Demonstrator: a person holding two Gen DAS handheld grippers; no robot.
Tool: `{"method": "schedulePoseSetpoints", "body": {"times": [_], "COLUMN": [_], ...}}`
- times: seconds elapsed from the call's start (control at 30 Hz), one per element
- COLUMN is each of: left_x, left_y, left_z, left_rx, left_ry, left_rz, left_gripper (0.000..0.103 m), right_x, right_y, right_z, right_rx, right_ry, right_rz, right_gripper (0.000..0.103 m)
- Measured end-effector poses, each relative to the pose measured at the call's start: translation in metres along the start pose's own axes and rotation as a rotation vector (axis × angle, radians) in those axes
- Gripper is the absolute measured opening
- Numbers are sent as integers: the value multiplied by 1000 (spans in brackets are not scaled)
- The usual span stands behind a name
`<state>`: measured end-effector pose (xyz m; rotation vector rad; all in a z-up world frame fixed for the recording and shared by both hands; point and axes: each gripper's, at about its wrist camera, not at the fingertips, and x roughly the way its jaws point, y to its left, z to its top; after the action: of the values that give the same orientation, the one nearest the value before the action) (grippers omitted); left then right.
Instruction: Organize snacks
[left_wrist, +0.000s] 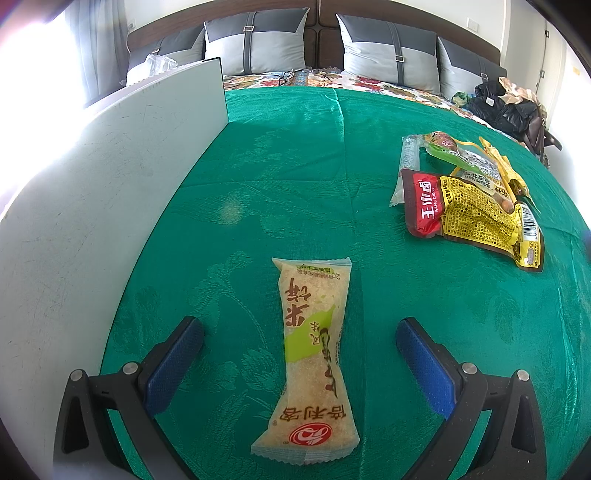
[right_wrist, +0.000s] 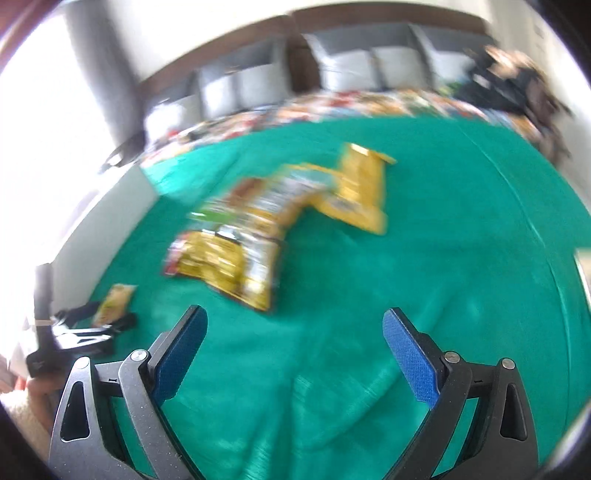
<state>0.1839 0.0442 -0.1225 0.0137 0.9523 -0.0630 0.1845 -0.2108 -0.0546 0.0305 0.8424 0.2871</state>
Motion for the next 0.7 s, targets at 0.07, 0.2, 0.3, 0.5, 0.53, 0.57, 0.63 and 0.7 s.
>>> {"method": "schedulePoseSetpoints", "body": {"times": [0.07, 0.2, 0.3, 0.5, 0.53, 0.57, 0.63, 0.7], "left_x": [0, 0, 1, 0, 1, 1, 1, 1], "left_y": [-1, 0, 0, 0, 0, 0, 0, 1], "left_z": [0, 0, 1, 1, 1, 1, 1, 1], "left_rx": [0, 0, -1, -1, -1, -1, -1, 0], "left_ry": [0, 0, 0, -1, -1, -1, -1, -1], "left_rz": [0, 0, 0, 0, 0, 0, 0, 1], "left_gripper": [103, 103, 103, 103, 103, 103, 103, 103], "right_x": [36, 99, 100, 41, 28, 14, -12, -31], "right_y": [33, 75, 76, 43, 32, 20, -8, -22], "right_z": [21, 29, 26, -23, -36, -46, -69, -89], "right_rx": [-198, -495, -456, -237, -166, -83, 107, 226], "right_ry": [82, 202, 255, 300, 285, 264, 207, 156], "right_rz": [11, -76, -9, -22, -46, -78, -190, -253], "right_gripper": [96, 95, 62, 48, 48, 48, 48, 48]}}
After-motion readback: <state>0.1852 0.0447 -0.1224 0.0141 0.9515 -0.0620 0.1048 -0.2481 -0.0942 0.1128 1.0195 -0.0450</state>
